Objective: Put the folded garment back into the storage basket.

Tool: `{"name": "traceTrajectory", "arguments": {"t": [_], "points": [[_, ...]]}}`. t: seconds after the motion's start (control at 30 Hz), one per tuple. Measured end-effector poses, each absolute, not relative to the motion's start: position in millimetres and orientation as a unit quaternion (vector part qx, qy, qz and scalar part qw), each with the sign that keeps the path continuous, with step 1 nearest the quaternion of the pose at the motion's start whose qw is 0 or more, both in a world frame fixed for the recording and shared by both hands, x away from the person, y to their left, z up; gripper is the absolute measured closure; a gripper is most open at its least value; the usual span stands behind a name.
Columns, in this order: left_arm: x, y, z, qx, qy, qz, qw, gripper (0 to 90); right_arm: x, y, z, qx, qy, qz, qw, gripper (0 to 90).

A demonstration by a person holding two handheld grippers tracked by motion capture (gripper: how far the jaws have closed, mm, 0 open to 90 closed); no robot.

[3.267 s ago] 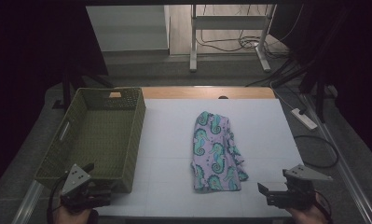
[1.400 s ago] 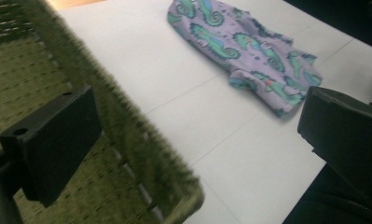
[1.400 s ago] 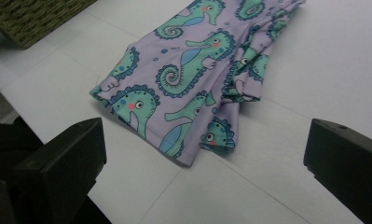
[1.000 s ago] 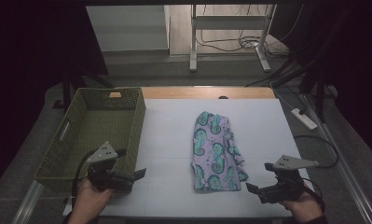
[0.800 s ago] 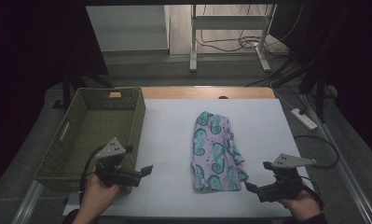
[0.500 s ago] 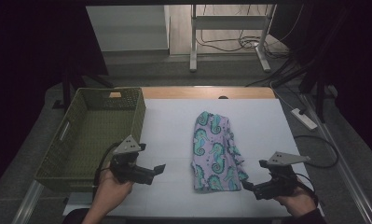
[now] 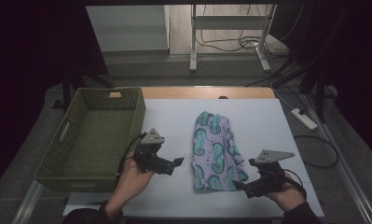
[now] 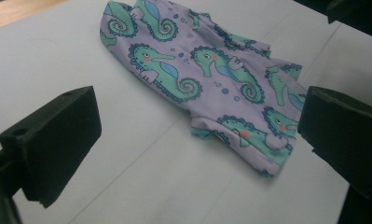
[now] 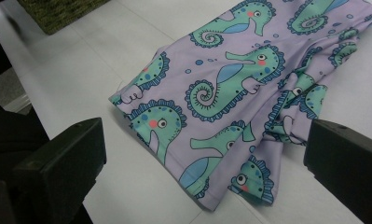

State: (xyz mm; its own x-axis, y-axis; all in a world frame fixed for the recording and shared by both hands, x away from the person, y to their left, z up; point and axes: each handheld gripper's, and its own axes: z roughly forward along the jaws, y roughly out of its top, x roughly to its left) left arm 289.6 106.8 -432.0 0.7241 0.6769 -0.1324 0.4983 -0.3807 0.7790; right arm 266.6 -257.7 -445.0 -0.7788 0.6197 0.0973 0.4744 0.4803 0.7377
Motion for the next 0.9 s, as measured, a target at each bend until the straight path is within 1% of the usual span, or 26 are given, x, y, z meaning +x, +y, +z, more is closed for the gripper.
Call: {"name": "traceTrajectory", "arguments": {"t": [0.4, 0.57, 0.77, 0.9], "points": [[335.0, 88.1, -449.6, 0.833, 0.354, 0.104, 0.412, 0.0, 278.5, -242.8, -454.1, 0.299, 0.873, 0.377, 0.08, 0.0], [349.0, 79.8, -454.7, 0.832, 0.359, 0.102, 0.41, 0.0, 282.4, -235.5, -456.4, 0.294, 0.881, 0.364, 0.07, 0.0], [367.3, 68.7, -459.5, 0.837, 0.358, 0.1, 0.401, 0.0, 287.1, -225.3, -459.5, 0.281, 0.892, 0.348, 0.07, 0.0], [381.5, 62.8, -464.6, 0.836, 0.36, 0.101, 0.4, 0.0, 291.6, -219.4, -462.9, 0.277, 0.895, 0.344, 0.059, 0.0]]}}
